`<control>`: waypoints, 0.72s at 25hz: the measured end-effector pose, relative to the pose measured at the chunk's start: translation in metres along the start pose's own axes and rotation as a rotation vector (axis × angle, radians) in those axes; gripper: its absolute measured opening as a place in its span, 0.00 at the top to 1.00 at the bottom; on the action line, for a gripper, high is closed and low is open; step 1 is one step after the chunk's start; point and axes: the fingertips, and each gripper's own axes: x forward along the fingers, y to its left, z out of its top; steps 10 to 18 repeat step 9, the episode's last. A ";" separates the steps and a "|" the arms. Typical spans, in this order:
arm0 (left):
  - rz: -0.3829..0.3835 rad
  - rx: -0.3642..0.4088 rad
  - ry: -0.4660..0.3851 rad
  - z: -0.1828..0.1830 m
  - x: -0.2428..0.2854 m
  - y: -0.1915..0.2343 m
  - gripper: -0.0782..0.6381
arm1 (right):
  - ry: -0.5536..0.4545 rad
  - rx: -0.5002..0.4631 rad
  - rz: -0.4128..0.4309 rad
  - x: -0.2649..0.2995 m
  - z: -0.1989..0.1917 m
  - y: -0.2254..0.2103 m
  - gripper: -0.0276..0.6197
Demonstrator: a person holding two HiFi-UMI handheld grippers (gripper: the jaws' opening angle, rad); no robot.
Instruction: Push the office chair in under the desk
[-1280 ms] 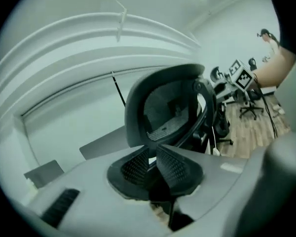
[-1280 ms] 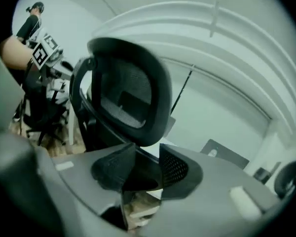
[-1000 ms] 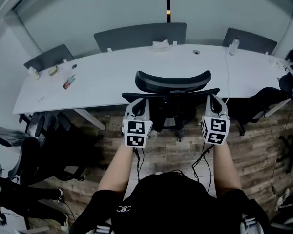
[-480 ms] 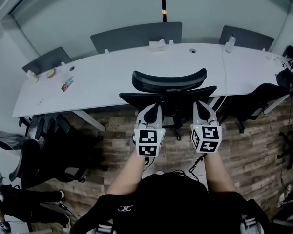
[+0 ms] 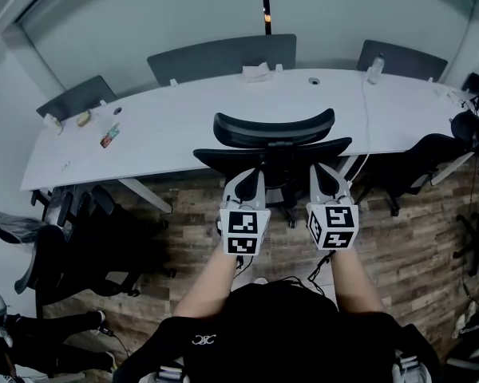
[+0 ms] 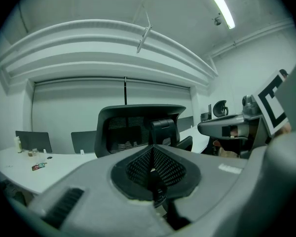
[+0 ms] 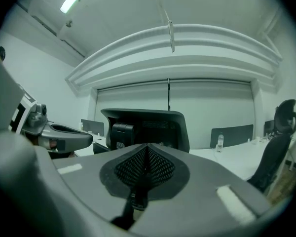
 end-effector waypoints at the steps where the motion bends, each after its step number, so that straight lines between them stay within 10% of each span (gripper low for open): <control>1: 0.001 0.001 0.001 0.000 0.000 0.000 0.88 | -0.001 -0.001 0.002 -0.001 0.000 0.001 0.95; 18: 0.010 0.000 0.005 -0.002 -0.006 -0.003 0.88 | 0.000 -0.012 0.012 -0.008 -0.002 0.007 0.95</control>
